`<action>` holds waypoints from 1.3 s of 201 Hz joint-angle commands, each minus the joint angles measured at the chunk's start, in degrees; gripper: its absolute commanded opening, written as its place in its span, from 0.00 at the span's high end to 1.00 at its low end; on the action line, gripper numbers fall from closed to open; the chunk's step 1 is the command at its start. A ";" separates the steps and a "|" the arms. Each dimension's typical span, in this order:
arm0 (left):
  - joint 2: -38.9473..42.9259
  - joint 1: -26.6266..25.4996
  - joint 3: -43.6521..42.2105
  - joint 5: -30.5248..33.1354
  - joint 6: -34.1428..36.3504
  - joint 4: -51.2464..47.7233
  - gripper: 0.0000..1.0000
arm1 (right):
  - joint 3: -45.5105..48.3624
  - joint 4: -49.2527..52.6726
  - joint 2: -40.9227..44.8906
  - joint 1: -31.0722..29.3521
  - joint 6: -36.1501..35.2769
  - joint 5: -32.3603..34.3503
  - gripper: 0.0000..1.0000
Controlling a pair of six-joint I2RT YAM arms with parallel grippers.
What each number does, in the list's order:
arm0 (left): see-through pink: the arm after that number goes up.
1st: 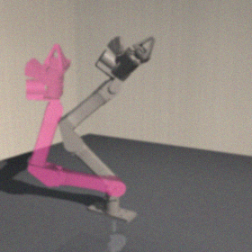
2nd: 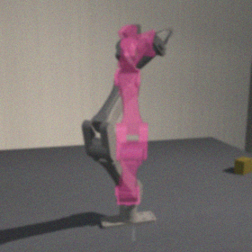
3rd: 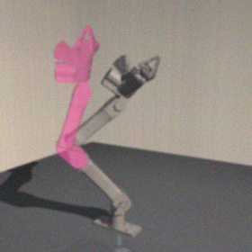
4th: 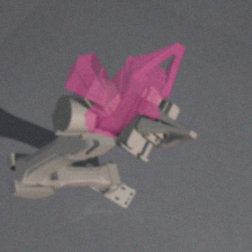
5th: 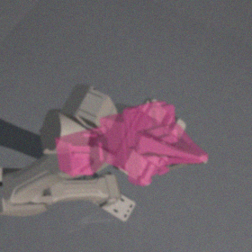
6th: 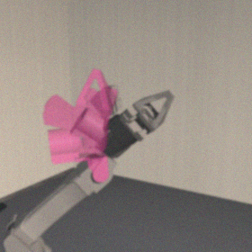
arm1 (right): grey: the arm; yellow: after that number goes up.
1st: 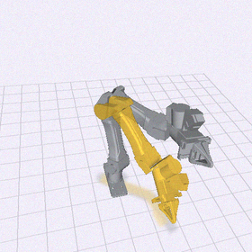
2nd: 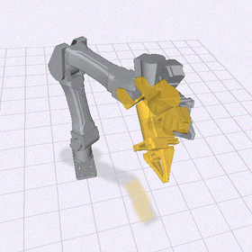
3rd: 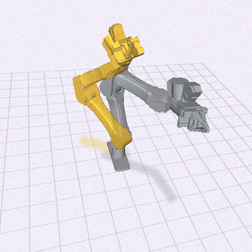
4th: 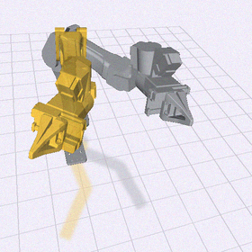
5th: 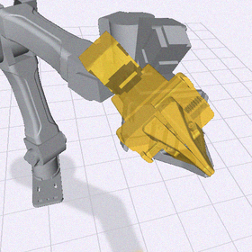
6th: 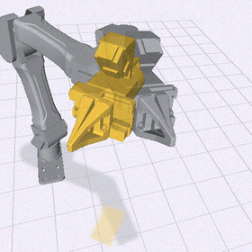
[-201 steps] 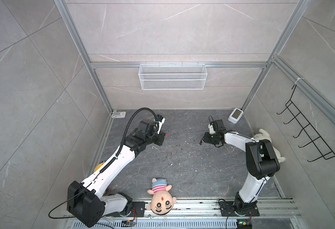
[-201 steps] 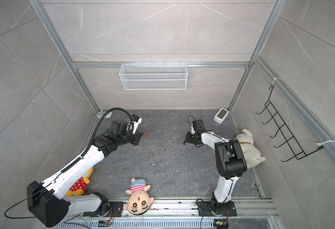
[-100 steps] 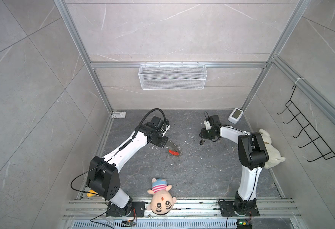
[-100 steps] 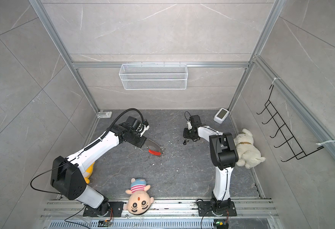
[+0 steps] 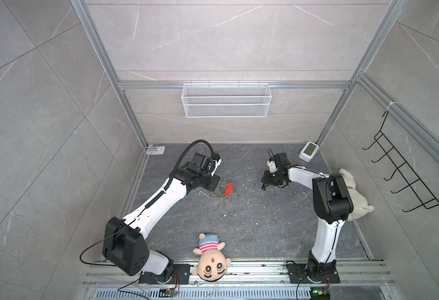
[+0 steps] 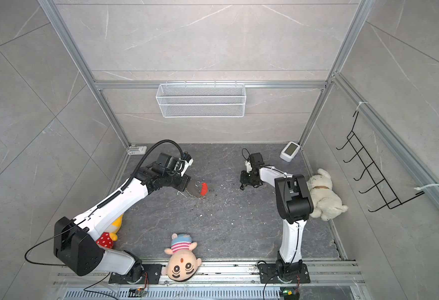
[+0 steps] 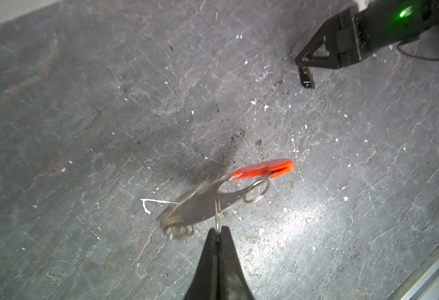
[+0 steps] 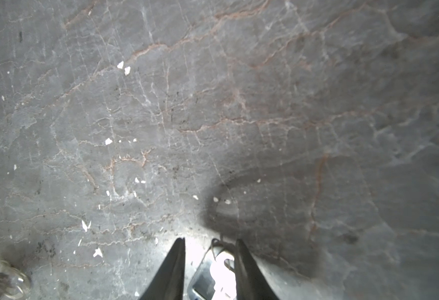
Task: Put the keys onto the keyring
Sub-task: 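Lift the keyring disc with the left gripper while the right lifts the key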
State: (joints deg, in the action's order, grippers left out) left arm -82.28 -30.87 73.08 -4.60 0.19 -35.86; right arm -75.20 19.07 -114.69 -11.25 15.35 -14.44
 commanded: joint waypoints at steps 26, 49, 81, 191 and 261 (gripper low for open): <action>2.92 0.07 1.19 -1.12 -0.98 1.13 1.00 | 0.97 0.57 2.10 0.05 -0.92 -0.61 0.70; 2.84 0.04 1.01 -1.24 -0.99 0.95 1.00 | 0.86 1.11 2.19 -0.01 -1.30 0.18 0.71; 2.71 0.03 1.19 -1.55 -0.98 0.77 1.00 | 0.49 3.04 2.80 -0.04 -2.77 2.02 0.71; 1.51 0.10 1.63 -2.43 -1.15 0.87 1.00 | -1.58 5.54 1.28 -0.25 -5.07 1.78 0.71; 1.31 0.07 1.43 -3.20 -1.30 0.79 1.00 | -4.16 7.30 -0.78 -0.31 -5.60 0.78 0.78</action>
State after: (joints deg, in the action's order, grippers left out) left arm -80.99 -30.87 73.08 -6.31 -0.25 -35.94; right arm -77.80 24.23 -113.95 -11.25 10.66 -13.13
